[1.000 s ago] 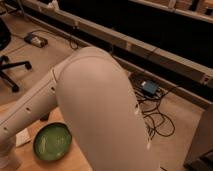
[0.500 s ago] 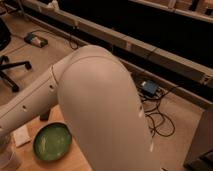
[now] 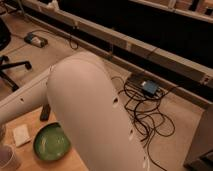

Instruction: Place the ceramic cup in the ceramic bowl

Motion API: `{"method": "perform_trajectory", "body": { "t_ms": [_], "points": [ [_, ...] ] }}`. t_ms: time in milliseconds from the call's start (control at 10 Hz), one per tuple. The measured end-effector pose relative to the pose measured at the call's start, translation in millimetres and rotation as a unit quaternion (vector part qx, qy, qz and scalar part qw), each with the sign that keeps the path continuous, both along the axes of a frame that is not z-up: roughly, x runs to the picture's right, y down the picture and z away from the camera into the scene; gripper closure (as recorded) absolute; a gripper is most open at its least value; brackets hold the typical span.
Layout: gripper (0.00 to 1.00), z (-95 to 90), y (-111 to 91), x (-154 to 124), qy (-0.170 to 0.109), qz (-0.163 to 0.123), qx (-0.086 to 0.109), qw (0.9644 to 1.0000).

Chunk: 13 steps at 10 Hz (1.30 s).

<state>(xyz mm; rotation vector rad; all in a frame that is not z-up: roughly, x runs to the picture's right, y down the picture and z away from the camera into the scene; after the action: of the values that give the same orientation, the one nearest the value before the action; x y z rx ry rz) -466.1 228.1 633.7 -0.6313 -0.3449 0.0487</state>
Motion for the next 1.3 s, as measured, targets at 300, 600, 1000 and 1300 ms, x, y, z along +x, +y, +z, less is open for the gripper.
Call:
{"method": "perform_trajectory", "body": {
  "t_ms": [300, 600, 1000, 1300],
  "points": [
    [0.2, 6.7, 6, 4, -0.009, -0.01, -0.025, 0.9996],
    [0.2, -1.4, 8, 5, -0.011, -0.013, -0.026, 0.9995],
    [0.2, 6.1, 21, 5, -0.006, -0.02, -0.034, 0.9992],
    [0.2, 28.9, 43, -5, -0.001, -0.038, -0.047, 0.9982]
  ]
}}
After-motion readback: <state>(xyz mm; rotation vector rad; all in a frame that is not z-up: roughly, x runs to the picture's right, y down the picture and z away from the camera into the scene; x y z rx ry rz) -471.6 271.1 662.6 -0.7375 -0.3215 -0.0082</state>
